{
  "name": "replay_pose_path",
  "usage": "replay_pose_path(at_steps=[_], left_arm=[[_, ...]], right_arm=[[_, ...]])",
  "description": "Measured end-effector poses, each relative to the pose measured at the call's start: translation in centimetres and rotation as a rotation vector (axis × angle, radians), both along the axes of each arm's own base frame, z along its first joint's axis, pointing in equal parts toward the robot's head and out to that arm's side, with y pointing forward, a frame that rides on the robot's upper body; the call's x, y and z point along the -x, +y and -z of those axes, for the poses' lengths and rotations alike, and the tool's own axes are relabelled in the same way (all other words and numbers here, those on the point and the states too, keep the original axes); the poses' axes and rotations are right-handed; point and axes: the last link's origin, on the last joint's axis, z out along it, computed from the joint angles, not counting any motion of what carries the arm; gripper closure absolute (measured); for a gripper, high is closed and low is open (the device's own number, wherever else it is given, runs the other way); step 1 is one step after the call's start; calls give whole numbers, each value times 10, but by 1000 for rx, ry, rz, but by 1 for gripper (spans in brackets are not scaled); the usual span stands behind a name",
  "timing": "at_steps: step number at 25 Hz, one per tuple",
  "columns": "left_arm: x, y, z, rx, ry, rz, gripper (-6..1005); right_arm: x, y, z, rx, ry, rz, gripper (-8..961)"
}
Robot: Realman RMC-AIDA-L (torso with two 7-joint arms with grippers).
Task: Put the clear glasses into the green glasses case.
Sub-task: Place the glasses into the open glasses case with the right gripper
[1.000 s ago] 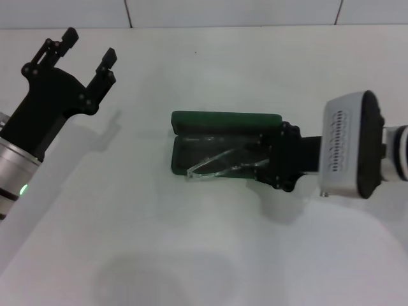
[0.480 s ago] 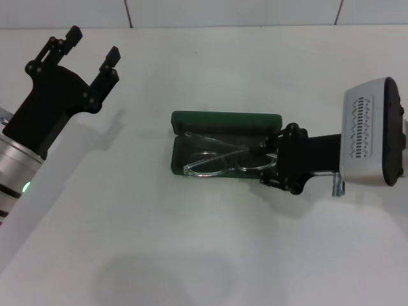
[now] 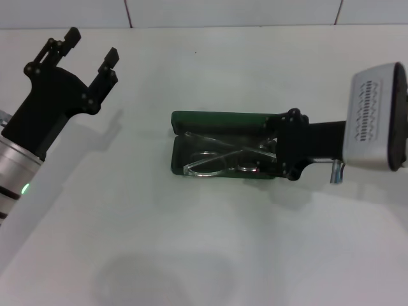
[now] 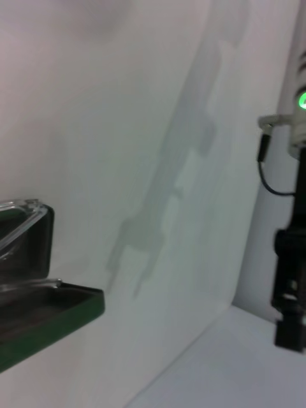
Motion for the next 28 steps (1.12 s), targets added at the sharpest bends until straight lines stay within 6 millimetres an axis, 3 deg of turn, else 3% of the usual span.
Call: replay_pose_path(at_steps=[12, 16, 22, 28], left_arm=[[-1, 0, 1, 1, -3, 3, 342], [-4, -1, 4, 7, -15, 7, 342], [-4, -1, 5, 8, -17, 8, 342], [-9, -1, 8, 18, -34, 17, 341]], right_arm=[[10, -8, -10, 98, 92, -33, 410], [21, -10, -11, 204, 143, -52, 410], [50, 11, -19, 462, 231, 86, 410], [62, 29, -7, 562, 87, 267, 410]])
